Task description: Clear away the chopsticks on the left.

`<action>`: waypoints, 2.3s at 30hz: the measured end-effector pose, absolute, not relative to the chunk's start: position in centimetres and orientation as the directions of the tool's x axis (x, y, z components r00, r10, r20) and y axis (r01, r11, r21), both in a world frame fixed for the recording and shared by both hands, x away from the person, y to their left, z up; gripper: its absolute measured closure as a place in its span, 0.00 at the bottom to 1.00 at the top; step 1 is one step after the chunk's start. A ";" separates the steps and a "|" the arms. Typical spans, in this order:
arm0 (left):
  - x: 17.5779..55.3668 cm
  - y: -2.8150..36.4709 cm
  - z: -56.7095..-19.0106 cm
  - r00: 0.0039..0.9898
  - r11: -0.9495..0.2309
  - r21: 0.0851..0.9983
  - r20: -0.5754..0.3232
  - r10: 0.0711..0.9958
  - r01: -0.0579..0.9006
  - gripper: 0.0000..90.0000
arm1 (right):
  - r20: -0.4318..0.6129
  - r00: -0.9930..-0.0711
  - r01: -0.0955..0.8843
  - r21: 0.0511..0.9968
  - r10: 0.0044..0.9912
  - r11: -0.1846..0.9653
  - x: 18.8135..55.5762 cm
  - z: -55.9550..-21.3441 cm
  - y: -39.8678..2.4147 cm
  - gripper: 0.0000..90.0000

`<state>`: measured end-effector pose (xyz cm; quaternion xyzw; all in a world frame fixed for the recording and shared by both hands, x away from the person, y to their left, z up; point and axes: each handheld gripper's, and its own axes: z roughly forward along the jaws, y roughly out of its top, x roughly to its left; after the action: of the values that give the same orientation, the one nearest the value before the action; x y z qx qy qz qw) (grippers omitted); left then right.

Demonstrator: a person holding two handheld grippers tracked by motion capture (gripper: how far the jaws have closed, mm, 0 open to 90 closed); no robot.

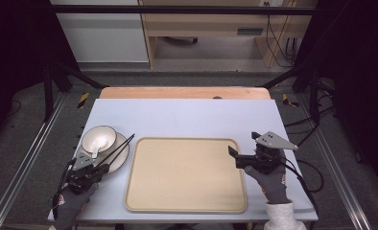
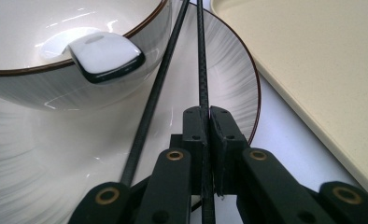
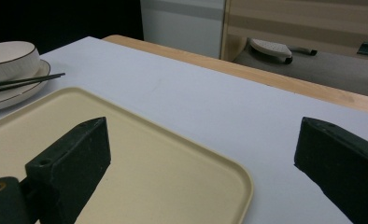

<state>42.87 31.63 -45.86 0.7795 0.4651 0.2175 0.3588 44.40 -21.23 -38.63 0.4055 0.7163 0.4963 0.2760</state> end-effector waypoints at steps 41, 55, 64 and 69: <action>39.5 26.2 -43.1 0.345 -0.131 0.848 -0.064 0.936 0.513 0.95 | -0.007 -0.489 0.309 0.934 0.872 0.181 44.3 -38.5 -21.4 0.03; 39.0 23.3 -42.5 0.235 -0.038 0.875 -0.088 0.968 0.482 0.95 | -0.006 -0.494 0.300 0.937 0.869 0.177 44.1 -38.5 -21.3 0.03; 38.4 21.1 -42.8 0.203 -0.021 0.883 -0.085 0.976 0.468 0.95 | -0.004 -0.499 0.291 0.941 0.866 0.172 43.9 -38.2 -21.5 0.04; 38.1 20.3 -43.6 0.204 -0.005 0.883 -0.103 0.974 0.469 0.95 | -0.002 -0.498 0.293 0.941 0.867 0.170 44.0 -38.3 -21.4 0.04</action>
<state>38.08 20.26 -43.58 0.6456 0.5587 0.2929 0.4304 43.96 -21.37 -38.29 0.4095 0.7083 0.4972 0.2889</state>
